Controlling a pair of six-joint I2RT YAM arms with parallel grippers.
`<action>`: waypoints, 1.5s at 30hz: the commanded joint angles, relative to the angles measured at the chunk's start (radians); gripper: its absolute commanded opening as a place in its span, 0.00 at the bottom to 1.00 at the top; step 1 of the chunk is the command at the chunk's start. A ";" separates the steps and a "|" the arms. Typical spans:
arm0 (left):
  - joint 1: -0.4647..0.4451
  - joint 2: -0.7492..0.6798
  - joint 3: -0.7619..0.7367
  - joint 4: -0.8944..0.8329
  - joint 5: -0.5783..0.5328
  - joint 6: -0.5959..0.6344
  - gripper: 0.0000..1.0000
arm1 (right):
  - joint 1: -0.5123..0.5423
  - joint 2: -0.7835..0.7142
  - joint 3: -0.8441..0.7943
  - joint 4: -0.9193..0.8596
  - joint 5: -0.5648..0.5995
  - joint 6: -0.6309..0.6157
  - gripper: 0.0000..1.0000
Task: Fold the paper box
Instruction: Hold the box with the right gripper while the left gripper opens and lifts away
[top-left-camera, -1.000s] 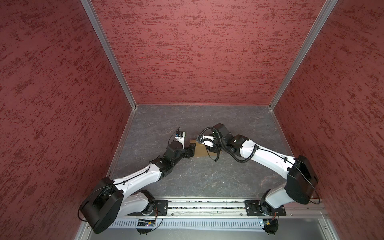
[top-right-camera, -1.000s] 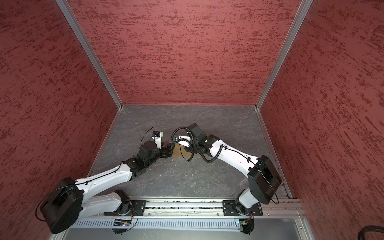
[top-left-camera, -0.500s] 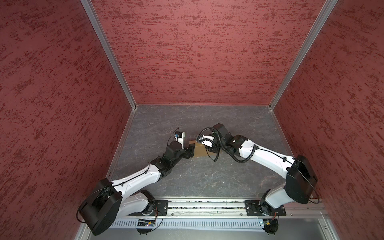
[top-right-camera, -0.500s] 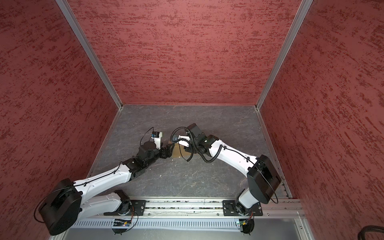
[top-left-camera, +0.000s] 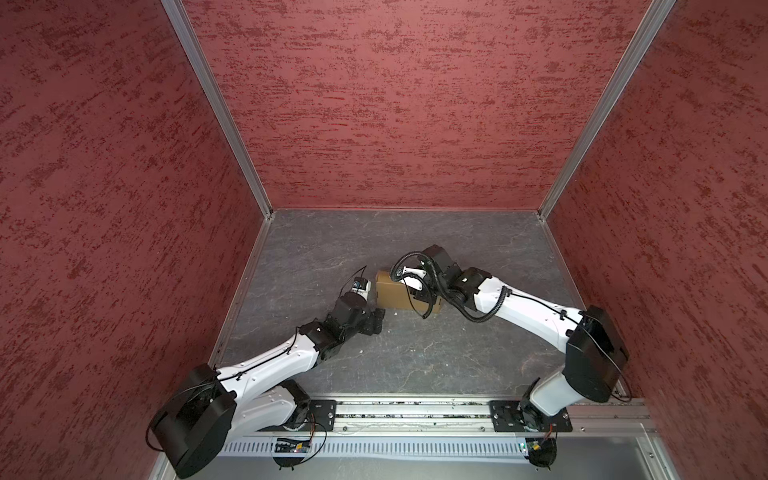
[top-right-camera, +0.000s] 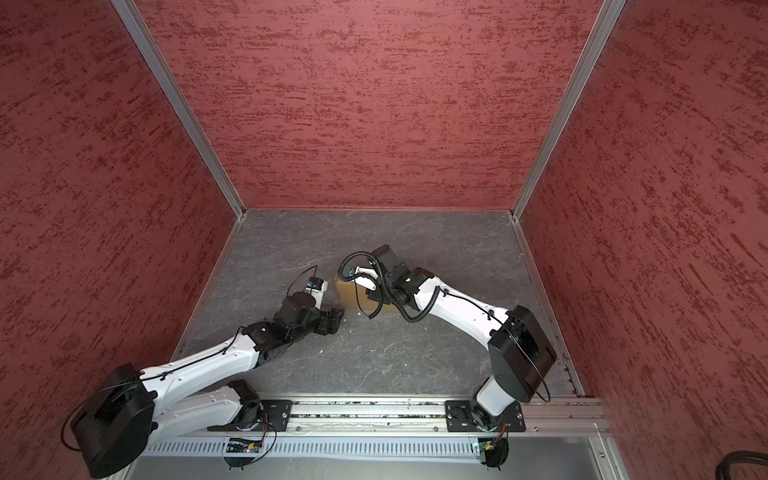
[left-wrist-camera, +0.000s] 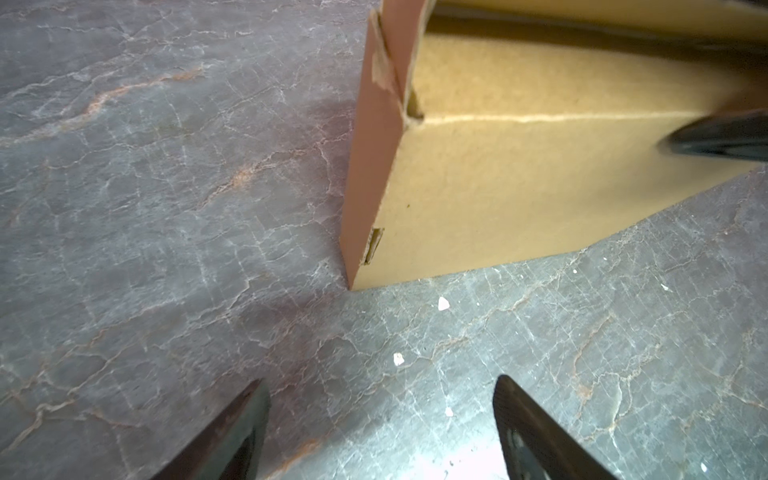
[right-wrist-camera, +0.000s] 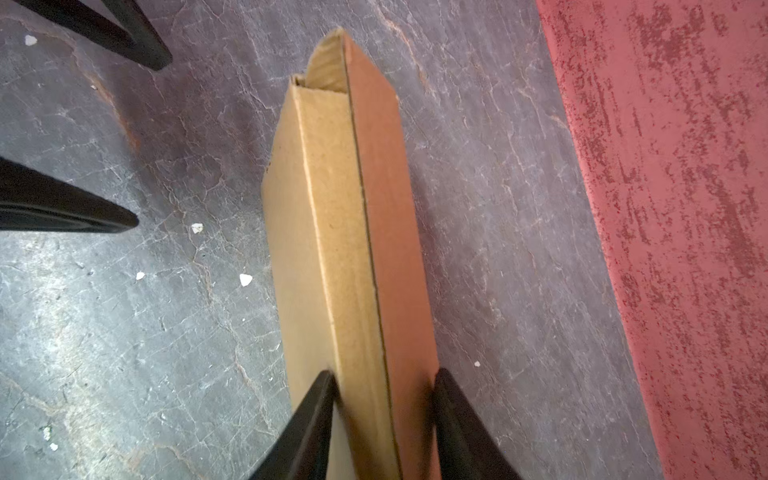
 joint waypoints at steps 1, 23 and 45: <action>-0.005 -0.040 0.004 -0.051 0.002 0.011 0.85 | 0.005 0.016 0.020 -0.027 0.011 0.016 0.40; 0.401 -0.034 0.171 0.040 0.397 -0.161 0.91 | 0.026 -0.001 -0.041 0.034 0.006 0.035 0.37; 0.383 0.177 0.139 0.209 0.514 -0.196 0.90 | 0.037 0.009 -0.027 0.027 0.028 0.042 0.36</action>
